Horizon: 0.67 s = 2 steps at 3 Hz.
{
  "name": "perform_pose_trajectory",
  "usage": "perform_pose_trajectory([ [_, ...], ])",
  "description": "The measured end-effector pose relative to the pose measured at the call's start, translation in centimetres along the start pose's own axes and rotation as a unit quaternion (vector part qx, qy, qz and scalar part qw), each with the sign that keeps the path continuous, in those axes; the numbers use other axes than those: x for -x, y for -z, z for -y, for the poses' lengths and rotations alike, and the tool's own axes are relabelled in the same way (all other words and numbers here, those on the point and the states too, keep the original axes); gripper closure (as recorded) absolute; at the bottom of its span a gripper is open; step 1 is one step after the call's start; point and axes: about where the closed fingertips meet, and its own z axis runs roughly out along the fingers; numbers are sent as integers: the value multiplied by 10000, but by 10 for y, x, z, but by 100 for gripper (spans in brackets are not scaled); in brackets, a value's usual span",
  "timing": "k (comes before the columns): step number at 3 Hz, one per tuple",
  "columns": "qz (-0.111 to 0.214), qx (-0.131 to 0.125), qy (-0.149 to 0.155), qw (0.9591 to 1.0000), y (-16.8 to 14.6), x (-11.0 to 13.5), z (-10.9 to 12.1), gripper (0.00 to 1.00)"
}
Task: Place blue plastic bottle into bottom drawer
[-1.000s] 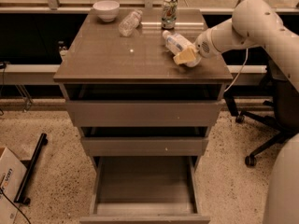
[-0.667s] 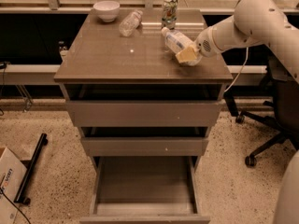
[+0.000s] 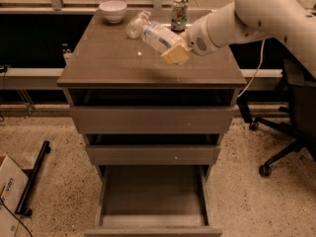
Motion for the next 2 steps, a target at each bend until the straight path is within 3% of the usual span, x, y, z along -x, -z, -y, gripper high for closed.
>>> perform_pose_trajectory([
  [1,125,426,363,9984,-4,31,-58,100],
  [2,135,499,413,9978,-7,35,-68,100],
])
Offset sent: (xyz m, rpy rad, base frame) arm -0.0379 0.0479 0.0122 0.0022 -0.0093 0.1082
